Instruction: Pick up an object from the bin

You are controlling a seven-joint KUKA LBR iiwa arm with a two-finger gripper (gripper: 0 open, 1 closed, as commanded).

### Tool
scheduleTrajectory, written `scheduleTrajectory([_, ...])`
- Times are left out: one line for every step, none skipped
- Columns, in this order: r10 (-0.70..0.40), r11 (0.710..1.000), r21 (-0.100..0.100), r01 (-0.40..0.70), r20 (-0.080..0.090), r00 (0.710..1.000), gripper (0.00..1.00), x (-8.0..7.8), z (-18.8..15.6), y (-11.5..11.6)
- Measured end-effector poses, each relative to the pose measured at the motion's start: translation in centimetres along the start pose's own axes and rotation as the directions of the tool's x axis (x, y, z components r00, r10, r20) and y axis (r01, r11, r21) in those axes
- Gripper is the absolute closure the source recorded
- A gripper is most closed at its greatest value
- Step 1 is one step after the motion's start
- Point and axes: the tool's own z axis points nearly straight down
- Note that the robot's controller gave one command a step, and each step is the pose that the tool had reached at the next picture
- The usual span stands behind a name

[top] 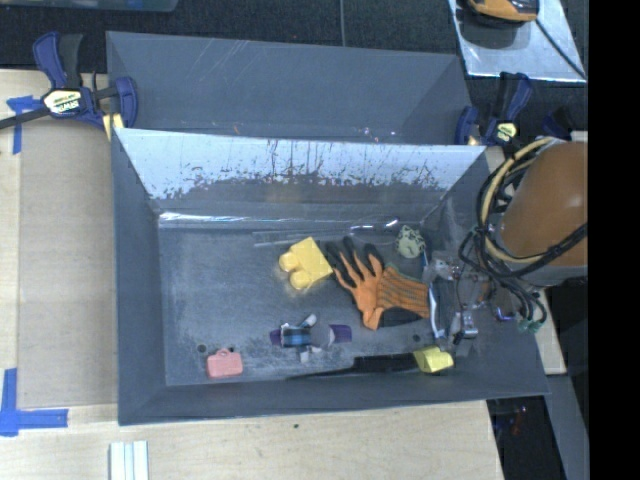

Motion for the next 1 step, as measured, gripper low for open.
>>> scheduleTrajectory([-0.003,1.0,0.001,0.003,0.008,1.0,0.0,-0.22,-0.39,0.05])
